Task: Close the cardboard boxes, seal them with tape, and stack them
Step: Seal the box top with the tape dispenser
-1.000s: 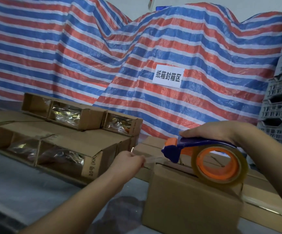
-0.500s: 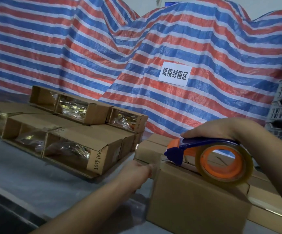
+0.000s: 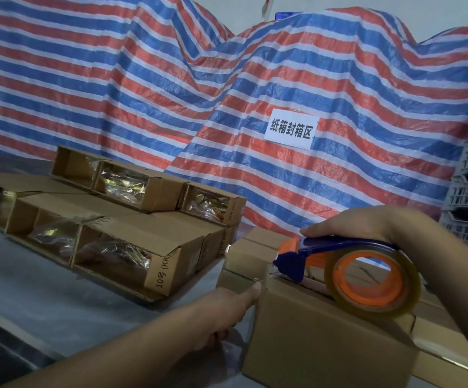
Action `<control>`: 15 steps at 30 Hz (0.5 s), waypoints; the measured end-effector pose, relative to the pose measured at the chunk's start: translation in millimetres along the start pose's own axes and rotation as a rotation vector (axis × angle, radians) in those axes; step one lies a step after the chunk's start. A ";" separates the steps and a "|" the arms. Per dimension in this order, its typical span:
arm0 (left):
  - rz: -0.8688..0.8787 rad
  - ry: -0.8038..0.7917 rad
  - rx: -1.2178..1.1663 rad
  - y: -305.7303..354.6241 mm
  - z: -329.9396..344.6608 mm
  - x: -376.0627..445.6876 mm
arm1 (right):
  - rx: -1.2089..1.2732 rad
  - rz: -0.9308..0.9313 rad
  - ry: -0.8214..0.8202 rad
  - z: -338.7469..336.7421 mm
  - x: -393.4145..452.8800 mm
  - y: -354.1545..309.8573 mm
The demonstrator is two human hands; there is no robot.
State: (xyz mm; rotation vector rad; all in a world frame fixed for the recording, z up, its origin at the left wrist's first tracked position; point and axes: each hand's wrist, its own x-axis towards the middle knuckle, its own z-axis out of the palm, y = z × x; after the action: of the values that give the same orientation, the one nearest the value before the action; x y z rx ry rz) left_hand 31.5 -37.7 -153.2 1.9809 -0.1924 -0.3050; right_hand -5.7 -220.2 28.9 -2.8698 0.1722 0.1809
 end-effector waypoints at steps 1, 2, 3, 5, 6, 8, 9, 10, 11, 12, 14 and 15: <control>0.056 0.041 -0.014 0.2 -1.4 1.2 | -0.015 -0.004 -0.001 0.1 0.3 0.1; 0.132 0.090 -0.049 2.3 -3.2 3.4 | -0.027 -0.006 -0.001 0.2 0.7 0.4; 0.211 0.135 -0.095 6.7 -5.2 5.0 | -0.029 -0.009 -0.001 0.1 1.2 1.0; 0.312 0.176 -0.140 20.4 -6.8 7.2 | -0.023 -0.023 -0.006 -0.4 3.3 1.8; 0.322 0.165 -0.132 27.8 -5.8 7.2 | -0.023 -0.023 -0.007 -0.7 3.9 1.9; 0.294 0.093 -0.121 37.5 -0.9 5.1 | -0.001 -0.005 -0.019 -1.0 4.2 1.4; 0.278 0.050 -0.130 39.4 1.2 5.0 | 0.007 0.005 -0.027 -0.7 4.0 1.1; 0.263 0.021 -0.129 40.1 3.0 4.4 | 0.013 0.011 -0.034 -0.5 3.4 0.8; 0.254 0.011 -0.115 40.4 3.8 2.5 | 0.014 0.011 -0.033 -0.6 3.9 1.2; 0.237 0.005 -0.092 40.0 2.9 1.4 | 0.016 0.013 -0.031 -0.6 5.2 1.9; 0.218 0.008 -0.050 40.0 -0.3 3.6 | 0.022 0.028 -0.028 -0.5 8.0 1.5; 0.214 0.011 -0.029 40.8 -1.4 4.7 | 0.025 0.041 -0.028 -0.2 8.1 -0.1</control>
State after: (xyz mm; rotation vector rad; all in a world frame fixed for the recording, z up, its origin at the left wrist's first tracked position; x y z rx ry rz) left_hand 36.5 -54.7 -116.1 1.9129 -0.3870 -0.1575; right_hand 2.3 -221.0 28.0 -2.8393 0.2266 0.2246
